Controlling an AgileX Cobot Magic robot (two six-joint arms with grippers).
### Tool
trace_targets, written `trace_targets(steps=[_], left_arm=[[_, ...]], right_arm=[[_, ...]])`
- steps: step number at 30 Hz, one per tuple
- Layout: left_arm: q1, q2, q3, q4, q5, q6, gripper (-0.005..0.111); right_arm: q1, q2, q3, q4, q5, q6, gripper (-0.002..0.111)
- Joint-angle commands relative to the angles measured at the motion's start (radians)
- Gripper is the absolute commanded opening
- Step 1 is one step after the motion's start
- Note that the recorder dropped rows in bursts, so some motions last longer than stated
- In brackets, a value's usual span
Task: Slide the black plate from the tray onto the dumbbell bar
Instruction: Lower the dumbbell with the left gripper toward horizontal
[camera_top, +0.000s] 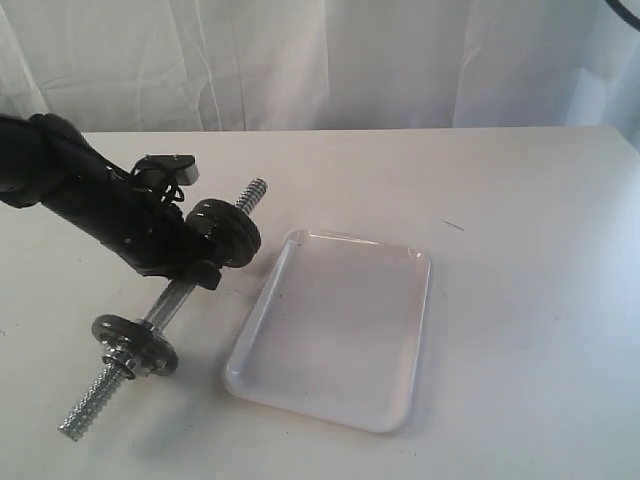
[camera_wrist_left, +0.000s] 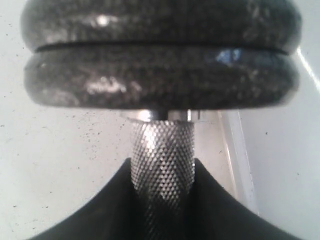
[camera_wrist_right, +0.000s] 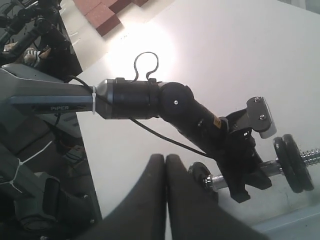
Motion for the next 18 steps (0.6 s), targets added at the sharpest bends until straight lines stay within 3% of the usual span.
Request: trace_targets(steps=[1, 7, 10, 18], left_arm=[[-0.003, -0.062, -0.040, -0.112, -0.047, -0.003, 0.000], [-0.003, -0.062, -0.040, -0.109, -0.041, -0.003, 0.000], [-0.003, -0.066, -0.040, -0.101, 0.034, 0.125, 0.000], [-0.003, -0.066, -0.040, -0.115, 0.177, 0.250, 0.000]], right_arm=[[-0.003, -0.024, -0.007, -0.035, 0.004, 0.000, 0.000], [-0.003, -0.052, -0.007, -0.091, 0.004, 0.000, 0.000], [-0.003, -0.059, -0.007, -0.112, 0.004, 0.000, 0.000], [-0.003, -0.059, -0.007, -0.116, 0.004, 0.000, 0.000]])
